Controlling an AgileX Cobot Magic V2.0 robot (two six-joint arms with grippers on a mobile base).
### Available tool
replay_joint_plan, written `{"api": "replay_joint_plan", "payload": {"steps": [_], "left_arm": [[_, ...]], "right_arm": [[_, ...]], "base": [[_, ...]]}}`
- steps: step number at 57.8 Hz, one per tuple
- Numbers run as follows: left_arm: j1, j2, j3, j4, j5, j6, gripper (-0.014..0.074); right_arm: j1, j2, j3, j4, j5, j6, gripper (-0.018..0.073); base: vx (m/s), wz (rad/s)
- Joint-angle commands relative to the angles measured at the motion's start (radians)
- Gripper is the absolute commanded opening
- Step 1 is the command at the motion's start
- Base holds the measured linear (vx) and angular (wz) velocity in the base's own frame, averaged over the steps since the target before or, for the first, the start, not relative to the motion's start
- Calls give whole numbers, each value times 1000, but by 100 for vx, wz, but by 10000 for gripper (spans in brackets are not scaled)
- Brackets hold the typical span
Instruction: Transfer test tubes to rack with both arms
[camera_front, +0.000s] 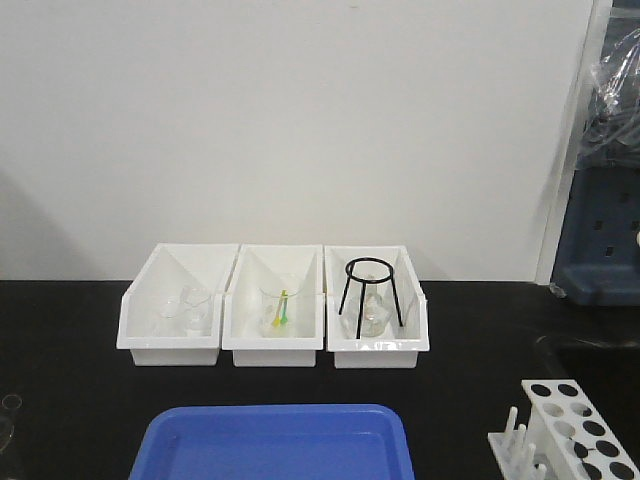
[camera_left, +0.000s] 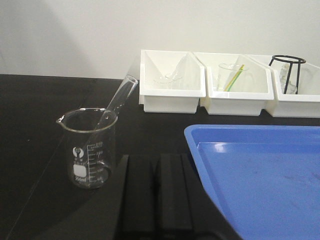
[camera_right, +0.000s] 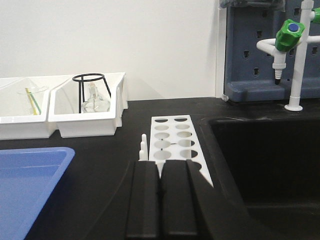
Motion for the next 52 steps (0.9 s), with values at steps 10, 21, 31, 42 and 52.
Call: {"api": "replay_joint_plan", "payload": {"steps": [10,21,31,42,52], "left_arm": [[0,-2,-25,-3,-84,-6,-6],[0,-2,-25,-3,-84,-6,-6],[0,-2,-25,-3,-85,-4,-6],[0,-2,-25,-3,-86,-4,-6],[0,-2,-25,-3,-93,-5,-6]], "right_arm": [[-3,-10,14,0,-78,-1,-9],[-3,-10,14,0,-77,-1,-9],[-3,-10,14,0,-77,-1,-9],[-3,-10,14,0,-77,-1,-9],[-3,-10,14,0,-83,-1,-9]], "base": [[13,-3],[8,-3],[4,-2],[1,-1],[0,0]]}}
